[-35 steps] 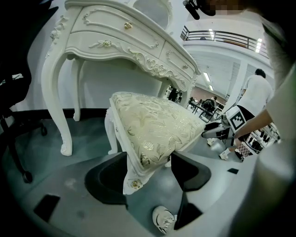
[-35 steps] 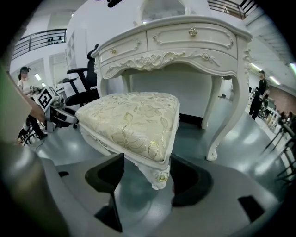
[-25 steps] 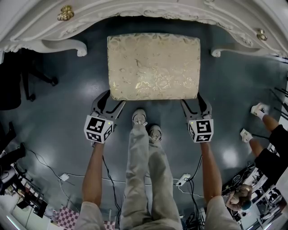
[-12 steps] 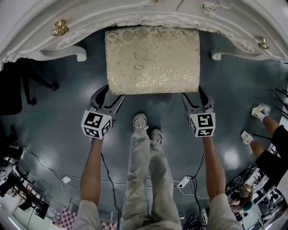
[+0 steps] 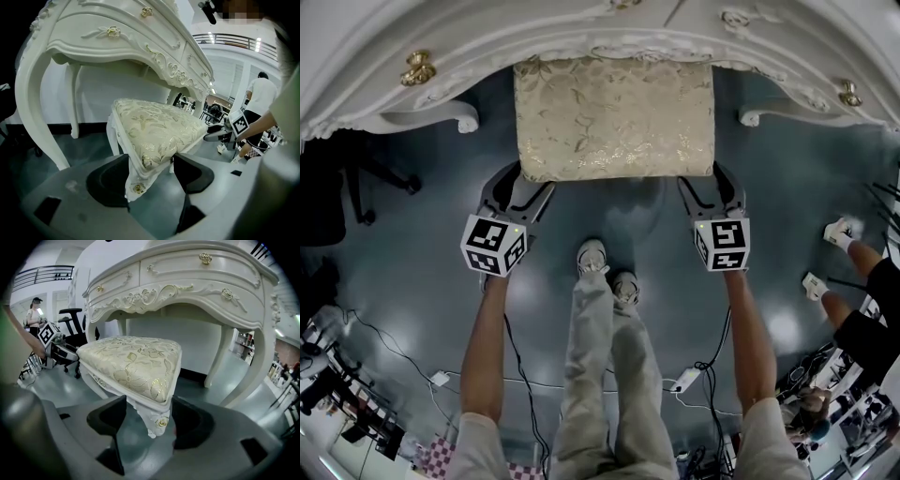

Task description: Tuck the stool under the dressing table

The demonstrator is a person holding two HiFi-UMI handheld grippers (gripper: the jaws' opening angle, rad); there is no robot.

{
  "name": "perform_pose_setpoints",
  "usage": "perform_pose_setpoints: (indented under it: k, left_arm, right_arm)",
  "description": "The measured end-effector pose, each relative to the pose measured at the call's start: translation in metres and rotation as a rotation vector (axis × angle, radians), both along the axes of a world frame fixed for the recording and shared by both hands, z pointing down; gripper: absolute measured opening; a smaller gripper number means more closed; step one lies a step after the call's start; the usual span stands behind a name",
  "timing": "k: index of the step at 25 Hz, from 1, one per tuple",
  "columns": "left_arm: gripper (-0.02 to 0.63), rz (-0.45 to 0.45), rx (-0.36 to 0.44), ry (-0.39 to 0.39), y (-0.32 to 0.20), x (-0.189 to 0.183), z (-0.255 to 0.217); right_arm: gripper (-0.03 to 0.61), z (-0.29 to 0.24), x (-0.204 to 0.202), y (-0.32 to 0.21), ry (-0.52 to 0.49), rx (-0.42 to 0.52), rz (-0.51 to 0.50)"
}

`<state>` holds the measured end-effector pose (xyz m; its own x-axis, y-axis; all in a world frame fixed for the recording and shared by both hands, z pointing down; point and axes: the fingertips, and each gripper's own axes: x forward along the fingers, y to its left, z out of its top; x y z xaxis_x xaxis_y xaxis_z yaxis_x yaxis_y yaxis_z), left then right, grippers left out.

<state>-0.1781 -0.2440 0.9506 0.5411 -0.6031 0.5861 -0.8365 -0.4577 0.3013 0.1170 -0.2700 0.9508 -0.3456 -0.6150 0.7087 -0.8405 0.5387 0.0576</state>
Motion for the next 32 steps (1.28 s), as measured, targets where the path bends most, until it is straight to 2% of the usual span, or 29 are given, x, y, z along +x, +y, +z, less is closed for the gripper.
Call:
perform_pose_setpoints:
  k: [17, 32]
  left_arm:
    - [0.282, -0.002, 0.022, -0.012, -0.053, -0.011, -0.001]
    - [0.281, -0.030, 0.070, -0.033, -0.111, -0.020, -0.003]
  right_arm:
    - [0.297, 0.000, -0.009, -0.050, 0.014, 0.018, -0.005]
    - [0.281, -0.001, -0.017, -0.107, 0.000, 0.086, -0.002]
